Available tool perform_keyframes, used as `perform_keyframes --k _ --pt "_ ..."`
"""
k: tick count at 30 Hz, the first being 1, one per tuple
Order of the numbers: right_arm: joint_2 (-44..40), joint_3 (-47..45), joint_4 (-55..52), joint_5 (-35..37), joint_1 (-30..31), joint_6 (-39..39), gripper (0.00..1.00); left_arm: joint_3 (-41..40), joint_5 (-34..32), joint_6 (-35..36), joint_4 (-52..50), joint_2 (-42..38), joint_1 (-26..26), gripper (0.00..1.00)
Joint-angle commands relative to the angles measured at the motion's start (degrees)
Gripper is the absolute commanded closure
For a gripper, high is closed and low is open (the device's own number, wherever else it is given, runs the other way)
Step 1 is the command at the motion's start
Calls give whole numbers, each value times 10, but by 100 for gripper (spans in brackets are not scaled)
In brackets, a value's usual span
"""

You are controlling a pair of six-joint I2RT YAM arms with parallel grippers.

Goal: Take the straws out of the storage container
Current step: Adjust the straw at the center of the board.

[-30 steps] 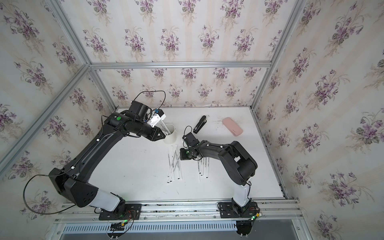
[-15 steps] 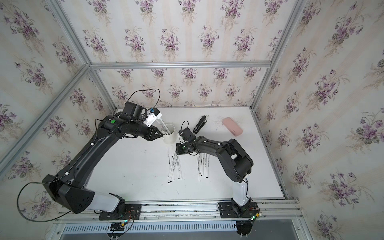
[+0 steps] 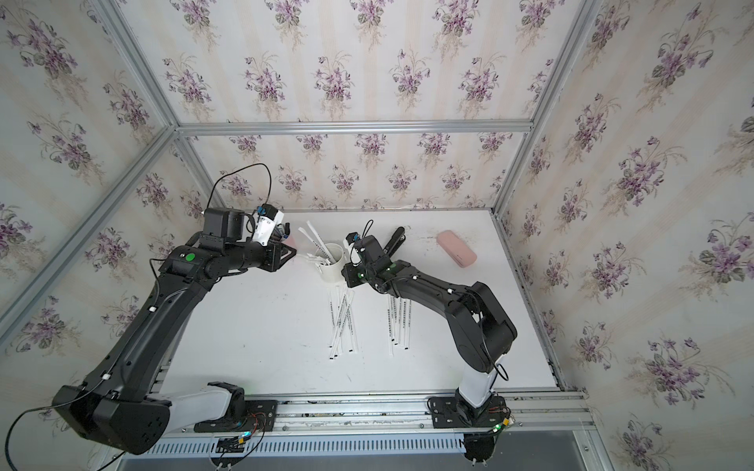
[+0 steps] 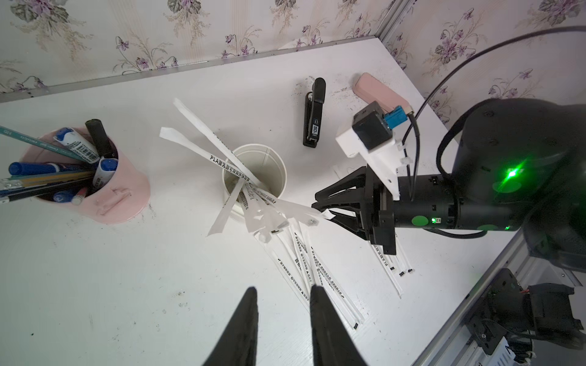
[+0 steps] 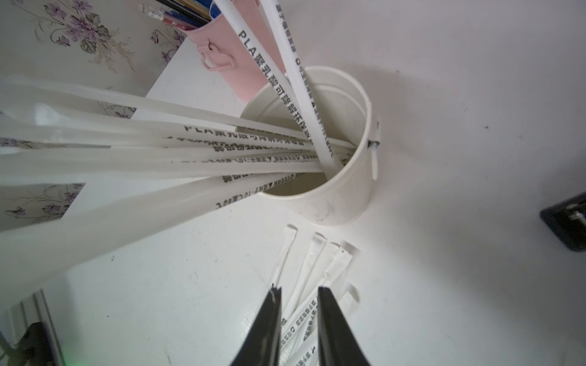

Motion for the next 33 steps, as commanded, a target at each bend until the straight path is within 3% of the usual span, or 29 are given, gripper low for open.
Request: perform_keyframes --k 1,13,33 --pt "7 -4 92 -3 2 -35 73 -1 -1 -3 21 -3 5 70" --pt "9 -36 194 -17 24 -65 70 -7 7 -5 24 -3 10 70" --pt "31 -16 228 -7 32 -88 72 -10 15 -9 26 -1 10 69"
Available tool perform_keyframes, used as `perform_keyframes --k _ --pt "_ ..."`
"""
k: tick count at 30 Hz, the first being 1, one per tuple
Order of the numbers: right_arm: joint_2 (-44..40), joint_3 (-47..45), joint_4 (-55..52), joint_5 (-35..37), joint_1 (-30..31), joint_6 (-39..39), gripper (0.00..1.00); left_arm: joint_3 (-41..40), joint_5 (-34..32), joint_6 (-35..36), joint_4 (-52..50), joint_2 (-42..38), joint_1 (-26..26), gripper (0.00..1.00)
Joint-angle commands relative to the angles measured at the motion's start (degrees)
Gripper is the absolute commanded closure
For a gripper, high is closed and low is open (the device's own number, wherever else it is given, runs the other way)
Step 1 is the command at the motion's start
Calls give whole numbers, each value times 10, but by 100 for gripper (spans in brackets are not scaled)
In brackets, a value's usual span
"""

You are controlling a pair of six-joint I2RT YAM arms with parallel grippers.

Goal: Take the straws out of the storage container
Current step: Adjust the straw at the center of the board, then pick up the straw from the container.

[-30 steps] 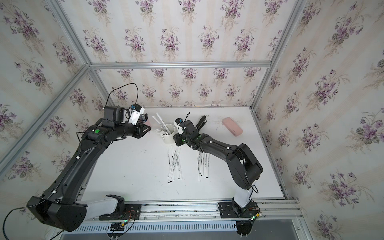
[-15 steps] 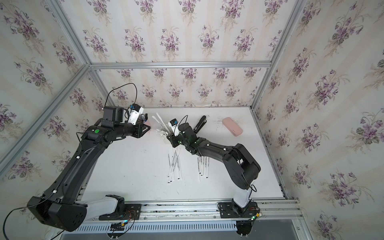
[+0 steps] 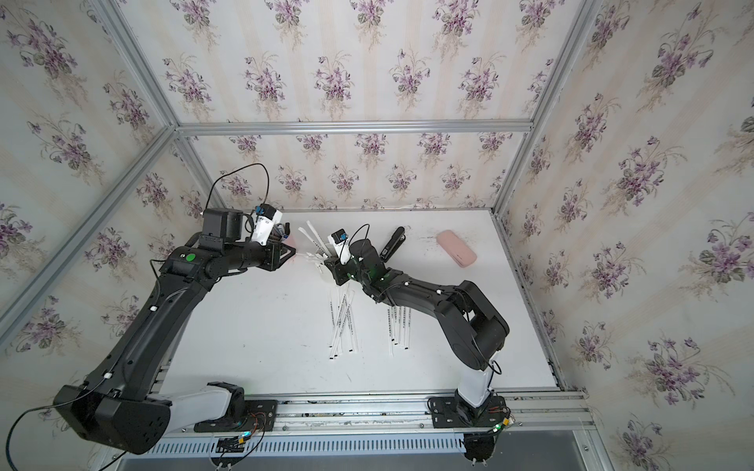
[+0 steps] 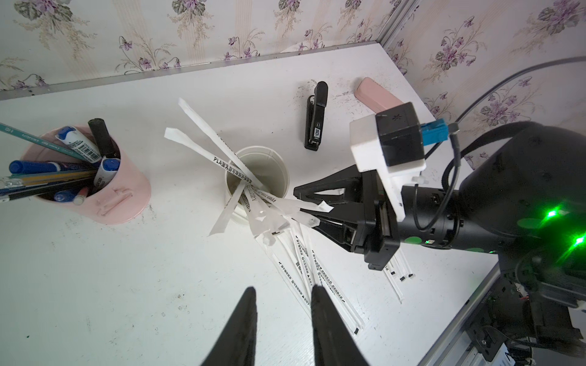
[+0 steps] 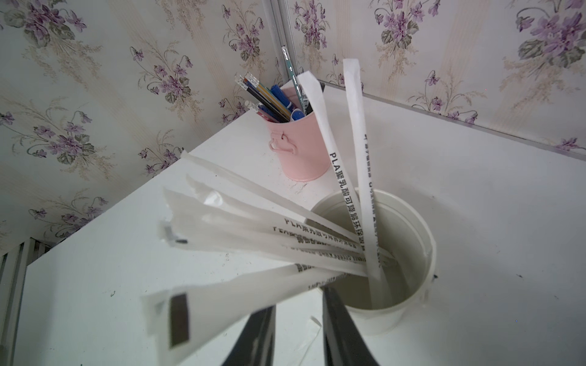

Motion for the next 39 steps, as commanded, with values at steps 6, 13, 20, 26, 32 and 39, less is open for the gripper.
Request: perform_keyframes --k 6,13,20,26,32,39 --pt "6 24 6 5 0 -25 74 -1 10 -6 15 2 2 69" --pt "24 57 -17 6 0 -39 77 -2 14 -8 16 2 3 69" --pt "8 53 -29 23 0 -54 88 -1 12 -7 17 0 2 69" --pt "-14 60 -44 41 0 -67 95 0 11 -7 15 2 2 69" --pt "-29 94 -89 31 0 -66 100 2 1 -4 12 -6 3 69" --pt "-39 136 -154 16 0 -54 100 -3 4 -9 18 -17 2 69"
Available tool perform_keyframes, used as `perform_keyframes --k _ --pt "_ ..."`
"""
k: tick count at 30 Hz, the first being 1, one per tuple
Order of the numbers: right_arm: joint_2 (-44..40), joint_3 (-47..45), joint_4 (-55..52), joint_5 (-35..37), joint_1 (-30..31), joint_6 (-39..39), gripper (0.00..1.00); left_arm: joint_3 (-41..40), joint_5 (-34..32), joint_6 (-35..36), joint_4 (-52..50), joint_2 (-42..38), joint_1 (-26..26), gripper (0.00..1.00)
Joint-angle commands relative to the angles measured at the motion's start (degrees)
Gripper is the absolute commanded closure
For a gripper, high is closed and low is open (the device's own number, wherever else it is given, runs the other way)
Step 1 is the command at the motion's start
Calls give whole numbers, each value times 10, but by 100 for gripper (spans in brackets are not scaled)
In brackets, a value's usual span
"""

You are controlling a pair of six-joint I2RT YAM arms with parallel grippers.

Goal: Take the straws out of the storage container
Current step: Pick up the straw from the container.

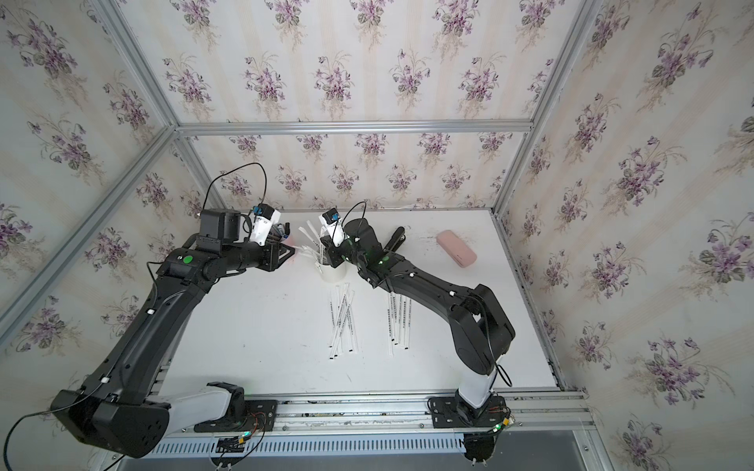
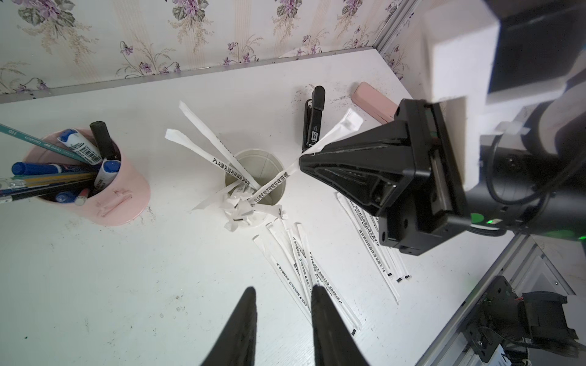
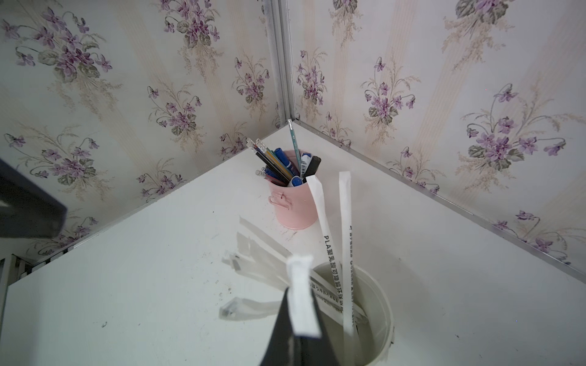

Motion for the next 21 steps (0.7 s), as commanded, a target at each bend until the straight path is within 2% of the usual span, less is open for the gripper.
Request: perform_keyframes --k 1,14,21 --pt "-7 8 -35 -4 0 12 100 1 1 -4 17 -6 1 69" --pt "-1 28 -64 4 -1 30 100 -2 -9 1 15 -2 2 69" --pt "-1 88 -121 37 -1 22 100 -2 -9 3 11 -5 4 69"
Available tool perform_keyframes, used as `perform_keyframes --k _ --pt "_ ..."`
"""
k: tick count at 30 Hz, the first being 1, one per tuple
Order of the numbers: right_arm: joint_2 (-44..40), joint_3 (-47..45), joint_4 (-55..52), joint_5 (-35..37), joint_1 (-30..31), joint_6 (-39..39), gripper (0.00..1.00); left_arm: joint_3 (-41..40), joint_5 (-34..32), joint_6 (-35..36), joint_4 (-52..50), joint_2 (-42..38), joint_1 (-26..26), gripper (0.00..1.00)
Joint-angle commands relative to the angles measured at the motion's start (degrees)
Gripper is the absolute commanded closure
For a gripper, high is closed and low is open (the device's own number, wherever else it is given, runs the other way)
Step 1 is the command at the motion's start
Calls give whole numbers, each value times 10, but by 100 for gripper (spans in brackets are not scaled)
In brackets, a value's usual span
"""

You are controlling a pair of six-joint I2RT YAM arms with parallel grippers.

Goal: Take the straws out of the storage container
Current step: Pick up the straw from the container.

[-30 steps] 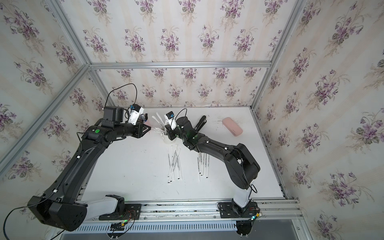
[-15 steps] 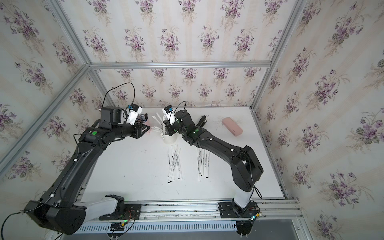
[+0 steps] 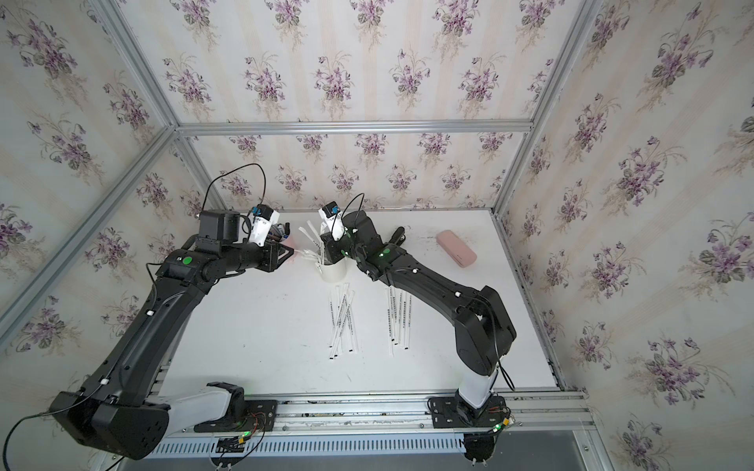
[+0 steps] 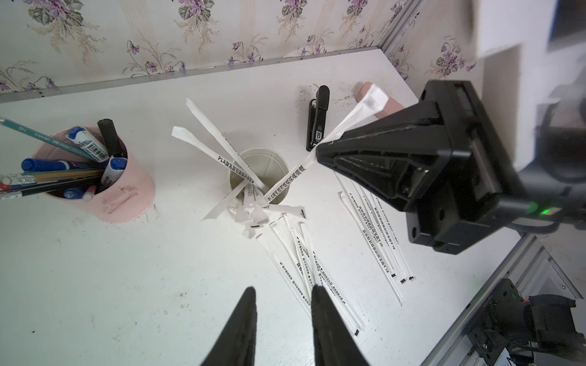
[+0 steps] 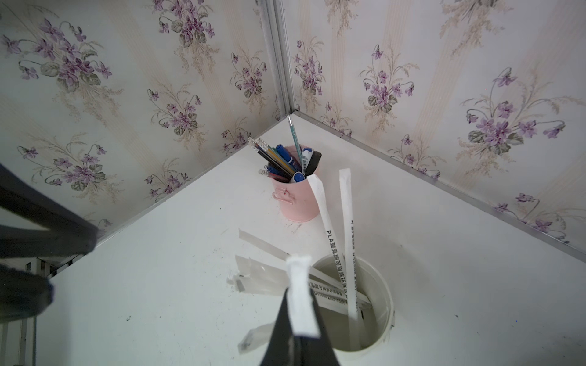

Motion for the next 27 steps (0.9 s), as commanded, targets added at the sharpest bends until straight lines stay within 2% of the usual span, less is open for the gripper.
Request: perform_keyframes --k 1,16,21,23,27 --pt "-3 25 -35 28 -1 -3 100 2 -4 3 11 -5 0 69" --pt "-47 132 -173 79 -1 -2 100 0 -6 4 14 -20 1 69" --pt "-89 187 -310 127 -15 23 100 -2 -5 3 14 -29 1 69" --pt "-111 195 -379 106 -40 48 100 0 -3 4 12 -32 1 69" --pt "-146 175 -531 8 -128 97 100 -4 6 2 17 -40 0 68"
